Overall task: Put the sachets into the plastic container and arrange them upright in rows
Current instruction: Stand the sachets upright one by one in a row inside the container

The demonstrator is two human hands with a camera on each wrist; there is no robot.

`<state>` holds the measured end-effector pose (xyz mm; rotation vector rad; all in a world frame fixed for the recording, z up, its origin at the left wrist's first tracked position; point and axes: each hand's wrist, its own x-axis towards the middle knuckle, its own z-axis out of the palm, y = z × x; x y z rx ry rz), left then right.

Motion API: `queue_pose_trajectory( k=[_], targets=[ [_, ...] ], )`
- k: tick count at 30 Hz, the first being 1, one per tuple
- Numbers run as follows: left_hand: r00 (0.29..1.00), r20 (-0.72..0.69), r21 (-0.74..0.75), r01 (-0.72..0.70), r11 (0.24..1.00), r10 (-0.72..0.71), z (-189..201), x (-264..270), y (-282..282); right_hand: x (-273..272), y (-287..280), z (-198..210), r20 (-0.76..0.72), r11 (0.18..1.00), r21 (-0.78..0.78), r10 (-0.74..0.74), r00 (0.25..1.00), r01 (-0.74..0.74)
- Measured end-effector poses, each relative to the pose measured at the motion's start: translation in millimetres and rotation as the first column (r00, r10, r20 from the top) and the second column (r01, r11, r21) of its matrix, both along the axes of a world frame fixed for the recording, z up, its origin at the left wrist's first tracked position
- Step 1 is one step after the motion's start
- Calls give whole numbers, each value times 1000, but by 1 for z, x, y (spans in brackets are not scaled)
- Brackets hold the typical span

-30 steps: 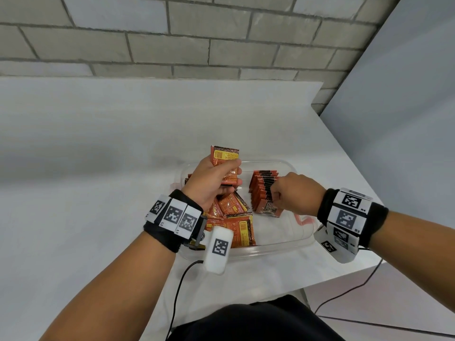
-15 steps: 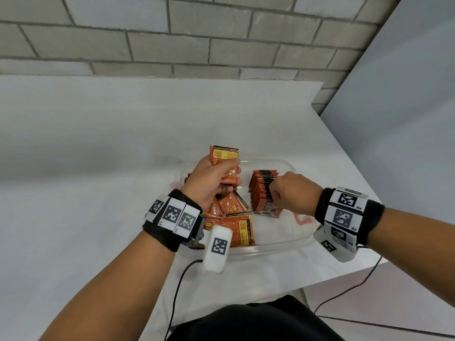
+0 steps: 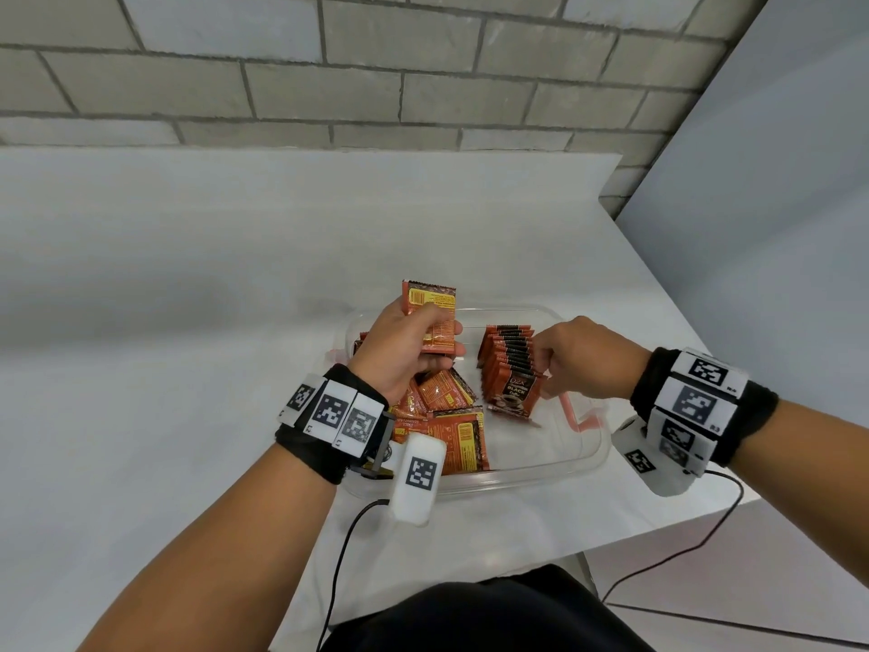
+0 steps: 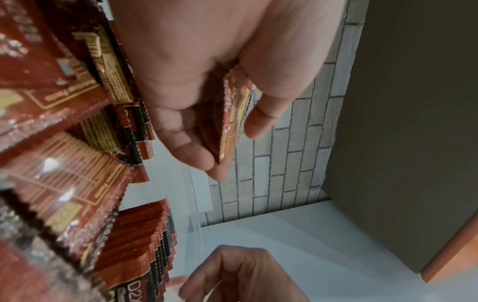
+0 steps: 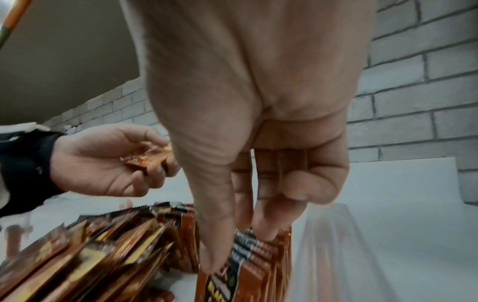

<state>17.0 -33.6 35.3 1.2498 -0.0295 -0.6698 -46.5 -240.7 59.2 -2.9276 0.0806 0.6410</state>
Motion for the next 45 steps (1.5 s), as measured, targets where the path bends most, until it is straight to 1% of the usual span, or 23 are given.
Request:
queue_pose_trajectory(
  k=[4, 6, 8, 11, 14, 16, 18, 22, 24, 29, 37, 40, 45],
  targets=[
    [999, -53, -44, -5, 999, 2, 2, -1, -2, -1, -6, 12, 27, 992, 114, -59, 998, 56],
    [998, -59, -48, 11, 999, -14, 3, -2, -3, -3, -3, 12, -13, 986, 160, -42, 999, 43],
    [998, -65, -42, 21, 999, -23, 4, -2, -4, -6, 5, 9, -76, 987, 161, 8, 997, 4],
    [998, -59, -25, 28, 999, -30, 6, -2, -6, -8, 25, -2, -164, 990, 73, 130, 978, -120],
    [998, -52, -17, 27, 999, -28, 6, -1, -7, -5, 43, -12, -290, 964, -52, 235, 928, -261],
    [998, -55, -26, 16, 1000, -17, 5, -1, -6, -1, 52, -15, -376, 940, -131, 247, 893, -315],
    [999, -54, -42, 3, 999, -5, 4, 1, -5, 1, 62, -16, -454, 910, -168, 270, 849, -378],
    [998, -56, -78, -23, 997, 18, 4, 3, -3, 0, 79, -14, -522, 850, -199, 330, 786, -489],
    [998, -60, -96, -29, 995, 24, 4, 3, -2, 2, 83, -15, -559, 824, -214, 337, 758, -525],
    [998, -62, -125, -26, 992, 18, 3, 4, 0, 4, 88, -23, -561, 773, -230, 392, 730, -592],
    [997, -71, -139, -20, 990, 10, 4, 4, 0, 9, 93, -28, -592, 731, -269, 388, 706, -627],
    [997, -80, -140, -27, 990, 16, 4, 4, 0, 9, 95, -29, -604, 692, -276, 415, 680, -668],
    [997, -72, -150, -23, 988, 12, 5, 4, 1, 10, 96, -25, -629, 657, -257, 443, 639, -708]
  ],
)
